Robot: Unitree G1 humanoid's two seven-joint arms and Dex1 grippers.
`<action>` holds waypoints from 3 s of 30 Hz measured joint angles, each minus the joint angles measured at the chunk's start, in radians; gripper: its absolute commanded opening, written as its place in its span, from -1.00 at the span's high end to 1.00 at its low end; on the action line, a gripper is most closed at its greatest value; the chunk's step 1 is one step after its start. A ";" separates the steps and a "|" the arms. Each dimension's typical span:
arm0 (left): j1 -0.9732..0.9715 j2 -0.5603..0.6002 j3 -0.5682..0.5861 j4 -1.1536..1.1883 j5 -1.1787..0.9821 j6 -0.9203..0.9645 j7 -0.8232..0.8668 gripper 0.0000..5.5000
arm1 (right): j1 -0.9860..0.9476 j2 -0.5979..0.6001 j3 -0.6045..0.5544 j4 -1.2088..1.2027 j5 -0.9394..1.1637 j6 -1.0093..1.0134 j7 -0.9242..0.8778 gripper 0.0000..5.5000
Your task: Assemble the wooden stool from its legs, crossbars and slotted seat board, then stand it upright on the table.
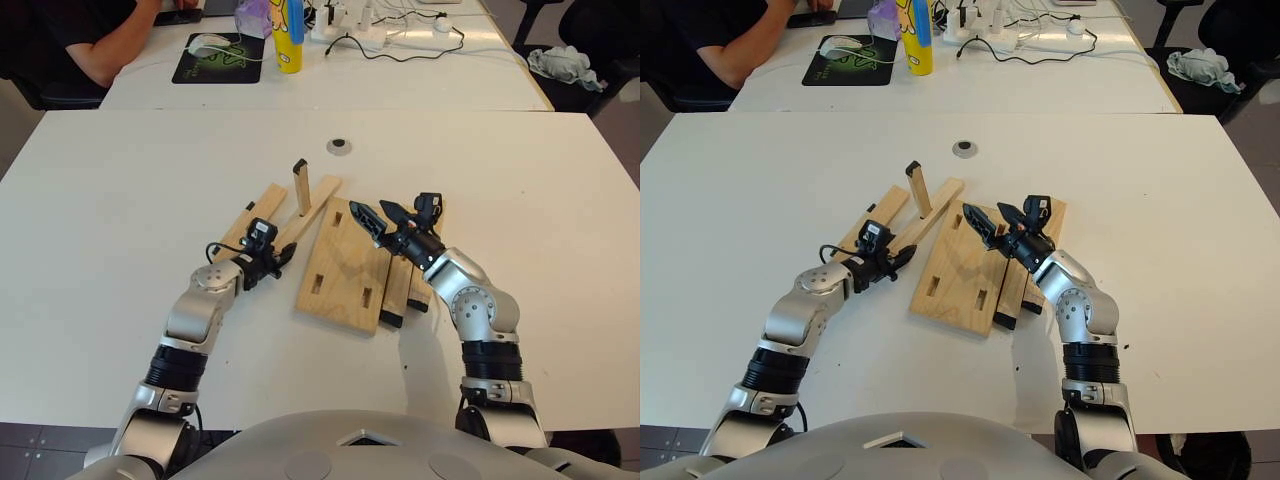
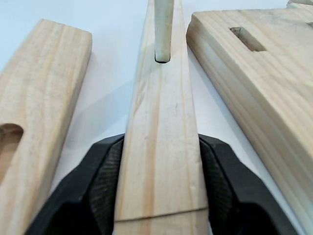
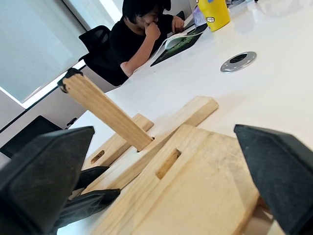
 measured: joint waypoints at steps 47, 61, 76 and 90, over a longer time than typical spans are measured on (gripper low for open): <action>-0.130 0.184 0.281 -0.260 -0.859 0.549 -0.385 0.25 | -0.113 -0.176 -0.195 0.040 0.640 0.449 0.253 -0.96; -0.108 0.189 0.262 -0.287 -0.904 0.561 -0.384 0.25 | -0.118 -0.176 -0.201 0.054 0.717 0.539 0.263 -0.52; -0.098 0.199 0.254 -0.287 -0.910 0.557 -0.370 0.25 | -0.117 -0.177 -0.201 0.052 0.710 0.531 0.307 0.22; -0.097 0.185 0.259 -0.241 -0.872 0.499 -0.330 -0.10 | -0.113 -0.200 -0.153 0.044 0.605 0.451 0.373 0.22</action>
